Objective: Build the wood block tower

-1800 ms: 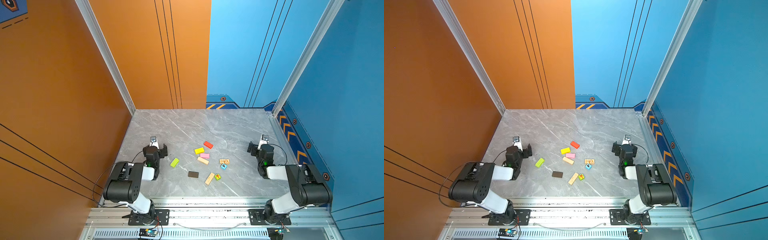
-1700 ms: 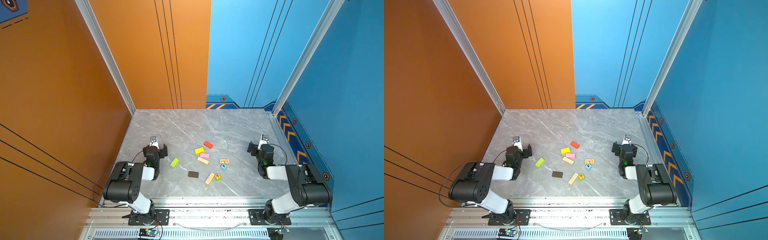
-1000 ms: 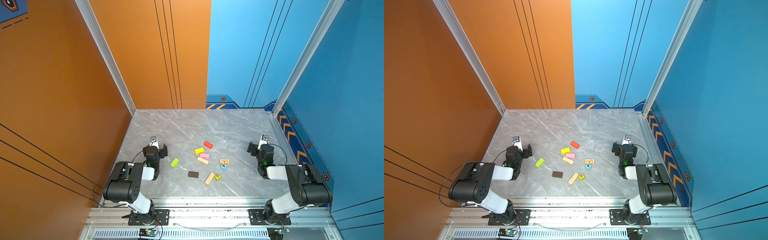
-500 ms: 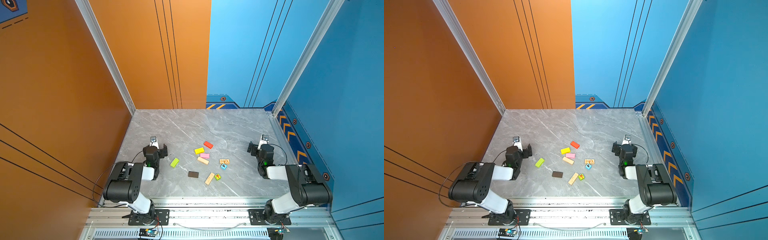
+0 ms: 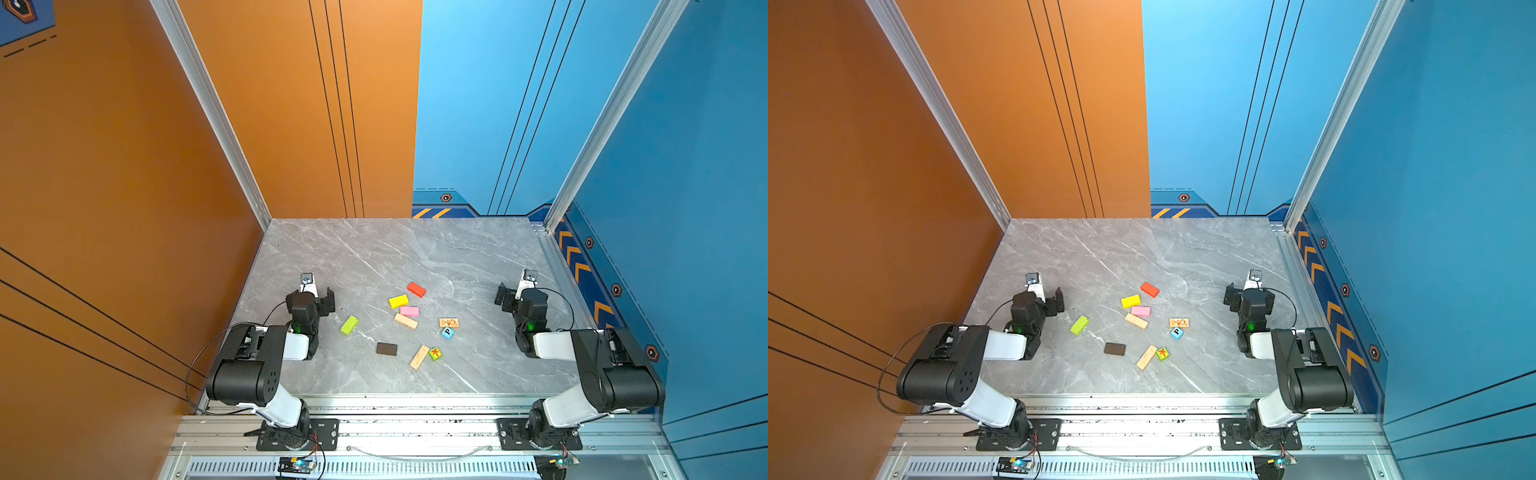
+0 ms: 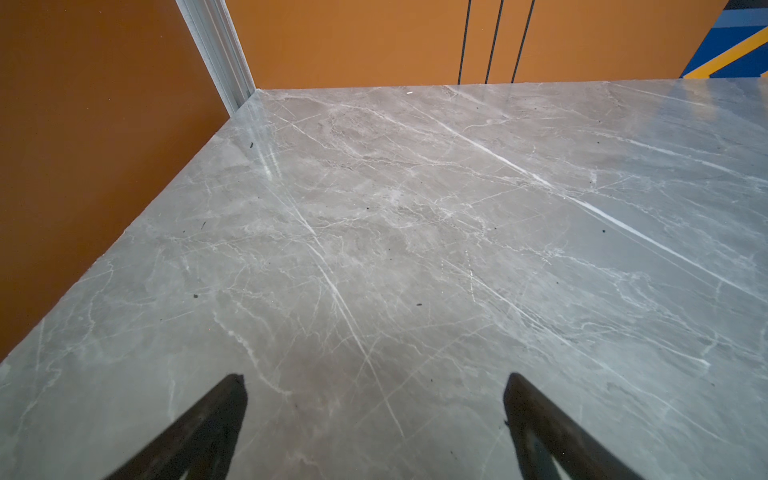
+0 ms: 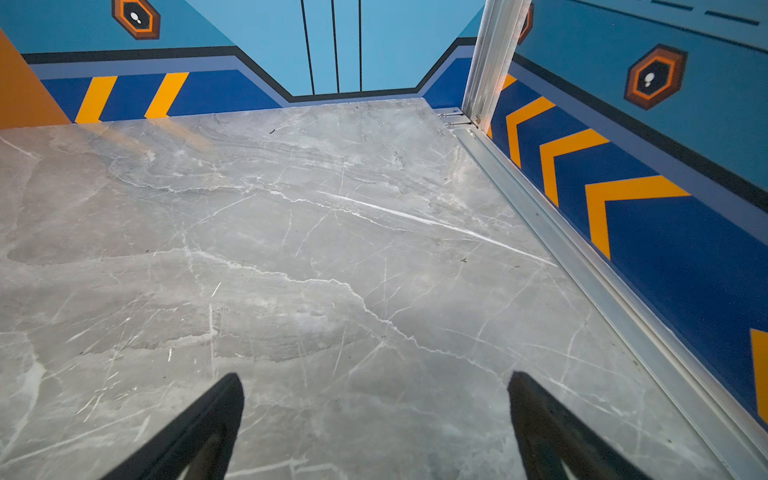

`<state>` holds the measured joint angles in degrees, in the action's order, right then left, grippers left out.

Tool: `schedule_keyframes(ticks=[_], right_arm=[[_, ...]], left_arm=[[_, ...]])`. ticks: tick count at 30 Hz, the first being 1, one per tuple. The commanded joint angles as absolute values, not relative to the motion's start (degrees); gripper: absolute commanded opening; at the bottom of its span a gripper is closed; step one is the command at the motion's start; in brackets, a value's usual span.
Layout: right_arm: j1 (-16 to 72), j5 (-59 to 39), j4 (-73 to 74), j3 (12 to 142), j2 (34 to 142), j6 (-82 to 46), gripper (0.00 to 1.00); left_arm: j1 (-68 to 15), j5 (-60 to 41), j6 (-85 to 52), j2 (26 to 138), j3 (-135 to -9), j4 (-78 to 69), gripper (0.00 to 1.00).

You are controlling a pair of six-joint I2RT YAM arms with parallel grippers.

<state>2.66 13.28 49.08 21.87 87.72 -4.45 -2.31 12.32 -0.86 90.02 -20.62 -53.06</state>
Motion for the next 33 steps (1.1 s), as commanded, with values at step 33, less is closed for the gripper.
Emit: schedule_keyframes(ticks=[33], right_arm=[[6.6,25.3,8.4,38.5,72.0,-10.0,1.00]], left_arm=[[-11.2,20.1,-1.8,75.1,-37.8,-17.1,0.98]])
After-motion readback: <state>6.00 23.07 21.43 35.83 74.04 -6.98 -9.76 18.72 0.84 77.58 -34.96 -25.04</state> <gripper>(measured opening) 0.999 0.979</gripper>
